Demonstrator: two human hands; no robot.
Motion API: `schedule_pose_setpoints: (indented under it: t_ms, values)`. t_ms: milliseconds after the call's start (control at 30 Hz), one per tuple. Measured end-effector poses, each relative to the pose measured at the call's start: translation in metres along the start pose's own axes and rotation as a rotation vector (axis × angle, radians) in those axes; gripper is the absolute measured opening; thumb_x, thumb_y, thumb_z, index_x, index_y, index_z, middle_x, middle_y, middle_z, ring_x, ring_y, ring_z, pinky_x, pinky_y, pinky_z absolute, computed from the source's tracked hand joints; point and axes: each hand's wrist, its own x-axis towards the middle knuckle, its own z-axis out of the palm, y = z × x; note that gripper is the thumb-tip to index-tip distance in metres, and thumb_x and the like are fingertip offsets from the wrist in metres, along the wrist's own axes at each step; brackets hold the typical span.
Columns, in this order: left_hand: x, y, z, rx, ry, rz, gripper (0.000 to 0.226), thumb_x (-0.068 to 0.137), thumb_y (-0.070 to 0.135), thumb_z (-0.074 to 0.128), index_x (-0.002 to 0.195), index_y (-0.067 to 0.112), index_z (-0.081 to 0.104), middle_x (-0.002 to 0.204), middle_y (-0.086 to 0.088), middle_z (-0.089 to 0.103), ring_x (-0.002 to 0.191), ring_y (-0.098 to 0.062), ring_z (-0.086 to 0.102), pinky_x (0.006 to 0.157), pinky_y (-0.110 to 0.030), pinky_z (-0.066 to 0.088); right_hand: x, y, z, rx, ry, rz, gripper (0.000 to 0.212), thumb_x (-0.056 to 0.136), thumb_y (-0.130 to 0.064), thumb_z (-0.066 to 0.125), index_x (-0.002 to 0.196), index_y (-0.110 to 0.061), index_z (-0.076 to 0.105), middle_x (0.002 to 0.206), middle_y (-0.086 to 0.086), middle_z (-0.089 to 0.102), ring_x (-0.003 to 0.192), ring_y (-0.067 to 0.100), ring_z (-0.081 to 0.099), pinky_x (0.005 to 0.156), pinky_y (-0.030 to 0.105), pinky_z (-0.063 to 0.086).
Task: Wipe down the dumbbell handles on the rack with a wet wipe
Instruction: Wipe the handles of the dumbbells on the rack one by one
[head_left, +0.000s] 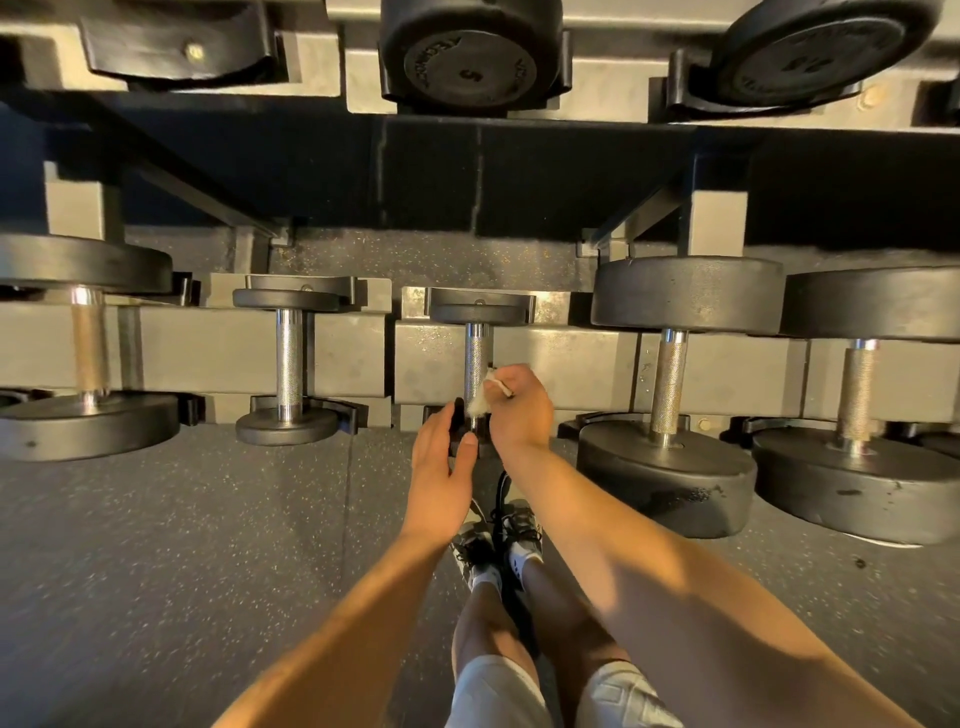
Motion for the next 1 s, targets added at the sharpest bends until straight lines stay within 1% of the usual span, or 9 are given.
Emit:
schedule_pose_setpoints:
  t_ms: [100, 267, 367, 500, 633, 733, 833, 900, 1000]
  values:
    - [-0.002, -0.004, -0.001, -0.007, -0.018, -0.012, 0.056, 0.106, 0.031, 0.048, 0.158, 0.03, 0.029, 0.162, 0.008, 0.026, 0.149, -0.005, 0.02, 0.12, -0.026, 0.015, -0.012, 0.019, -0.003, -0.056, -0.033, 0.068, 0.005, 0.092, -0.018, 0.07, 0.097, -0.017, 0.071, 0.094, -0.005, 0.07, 0.092, 0.016, 0.066, 0.085, 0.033, 0.054]
    - [0.0, 0.003, -0.003, -0.017, -0.017, -0.052, 0.055, 0.105, 0.028, 0.05, 0.157, 0.024, 0.033, 0.159, 0.002, 0.033, 0.147, -0.012, 0.027, 0.122, -0.033, 0.023, -0.01, 0.008, -0.012, 0.007, -0.065, 0.082, 0.011, 0.092, -0.015, 0.071, 0.103, -0.013, 0.073, 0.099, -0.002, 0.071, 0.092, 0.011, 0.063, 0.074, 0.016, 0.045]
    - [0.0, 0.006, -0.002, -0.026, -0.011, -0.052, 0.055, 0.105, 0.025, 0.05, 0.157, 0.021, 0.034, 0.155, 0.001, 0.036, 0.145, -0.013, 0.03, 0.112, -0.023, 0.024, -0.013, 0.004, -0.005, 0.015, 0.001, 0.082, 0.019, 0.097, -0.016, 0.063, 0.114, -0.014, 0.071, 0.106, 0.001, 0.071, 0.096, 0.014, 0.063, 0.082, 0.023, 0.049]
    - [0.001, 0.008, -0.002, -0.053, -0.004, -0.065, 0.054, 0.105, 0.022, 0.05, 0.156, 0.024, 0.035, 0.154, 0.005, 0.036, 0.144, -0.01, 0.028, 0.106, -0.018, 0.022, -0.018, 0.018, 0.002, -0.109, -0.022, 0.109, 0.019, 0.097, -0.018, 0.062, 0.11, -0.011, 0.075, 0.104, 0.007, 0.074, 0.098, 0.023, 0.067, 0.085, 0.034, 0.055]
    - [0.0, 0.008, -0.008, -0.167, 0.012, -0.068, 0.046, 0.105, 0.03, 0.051, 0.151, 0.035, 0.043, 0.147, 0.013, 0.046, 0.135, -0.004, 0.04, 0.11, -0.023, 0.03, -0.026, 0.015, -0.008, -0.058, -0.071, 0.053, 0.017, 0.094, -0.016, 0.068, 0.107, -0.012, 0.077, 0.104, 0.004, 0.075, 0.101, 0.02, 0.067, 0.09, 0.033, 0.055]
    - [0.003, 0.014, -0.013, -0.177, 0.036, -0.021, 0.028, 0.106, 0.031, 0.051, 0.132, 0.035, 0.057, 0.125, 0.015, 0.062, 0.114, 0.003, 0.056, 0.097, -0.019, 0.043, -0.046, 0.01, -0.007, 0.017, -0.15, 0.045, 0.026, 0.097, -0.013, 0.06, 0.118, -0.023, 0.073, 0.109, -0.007, 0.072, 0.109, 0.016, 0.064, 0.1, 0.033, 0.051]
    - [0.01, 0.021, -0.018, -0.127, 0.05, 0.024, 0.02, 0.103, 0.019, 0.056, 0.112, 0.036, 0.061, 0.109, 0.017, 0.064, 0.098, 0.011, 0.058, 0.082, -0.008, 0.045, -0.053, 0.009, -0.006, 0.017, -0.205, 0.027, 0.035, 0.1, -0.014, 0.051, 0.126, -0.03, 0.068, 0.123, -0.005, 0.068, 0.119, 0.016, 0.058, 0.11, 0.038, 0.044]
    - [0.019, 0.022, -0.023, -0.066, 0.076, 0.008, 0.019, 0.101, 0.012, 0.058, 0.109, 0.029, 0.064, 0.103, 0.014, 0.066, 0.091, 0.008, 0.059, 0.078, -0.006, 0.046, -0.052, 0.006, -0.01, -0.011, -0.22, -0.022, 0.032, 0.102, -0.019, 0.049, 0.126, -0.03, 0.068, 0.126, -0.005, 0.067, 0.12, 0.015, 0.058, 0.11, 0.036, 0.041]
    - [0.035, 0.016, -0.026, 0.037, 0.21, -0.038, 0.019, 0.1, 0.007, 0.057, 0.112, 0.017, 0.068, 0.104, 0.003, 0.069, 0.091, -0.006, 0.061, 0.076, -0.011, 0.044, -0.043, 0.007, -0.018, 0.05, -0.184, -0.022, 0.031, 0.102, -0.016, 0.049, 0.127, -0.021, 0.067, 0.123, -0.002, 0.068, 0.114, 0.014, 0.06, 0.099, 0.024, 0.045]
